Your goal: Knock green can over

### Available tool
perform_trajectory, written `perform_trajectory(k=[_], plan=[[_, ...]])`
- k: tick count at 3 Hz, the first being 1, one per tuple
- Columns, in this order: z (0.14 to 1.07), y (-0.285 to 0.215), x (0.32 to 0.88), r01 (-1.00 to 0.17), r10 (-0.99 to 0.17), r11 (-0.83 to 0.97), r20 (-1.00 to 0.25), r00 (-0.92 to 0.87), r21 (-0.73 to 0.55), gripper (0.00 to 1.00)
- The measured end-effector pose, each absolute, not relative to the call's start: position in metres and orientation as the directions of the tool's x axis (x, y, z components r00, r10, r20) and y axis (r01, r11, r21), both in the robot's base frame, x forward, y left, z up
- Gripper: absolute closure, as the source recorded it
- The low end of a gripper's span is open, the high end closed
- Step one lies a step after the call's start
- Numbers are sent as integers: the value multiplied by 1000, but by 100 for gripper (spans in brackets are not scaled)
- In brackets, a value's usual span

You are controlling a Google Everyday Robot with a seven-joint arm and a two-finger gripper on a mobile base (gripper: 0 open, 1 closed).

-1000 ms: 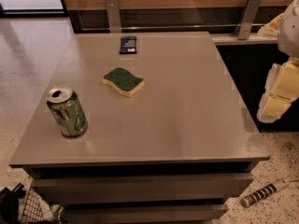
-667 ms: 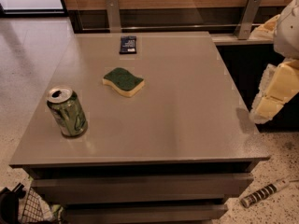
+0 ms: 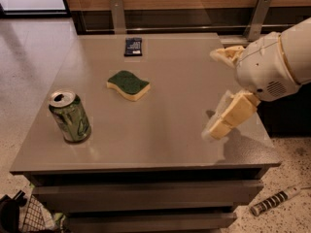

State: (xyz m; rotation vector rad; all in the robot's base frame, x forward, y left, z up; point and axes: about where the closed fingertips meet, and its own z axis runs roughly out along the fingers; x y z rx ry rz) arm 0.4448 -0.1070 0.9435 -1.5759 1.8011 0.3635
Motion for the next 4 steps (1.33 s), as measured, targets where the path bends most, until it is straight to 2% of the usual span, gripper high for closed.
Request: perform_trajectory(k=[2, 3, 4], plan=[[921, -6, 420, -980, -498, 130, -864, 69, -153, 0], [918, 29, 407, -985, -423, 98, -902, 86, -140, 0], [918, 29, 407, -985, -424, 98, -902, 86, -140, 0]])
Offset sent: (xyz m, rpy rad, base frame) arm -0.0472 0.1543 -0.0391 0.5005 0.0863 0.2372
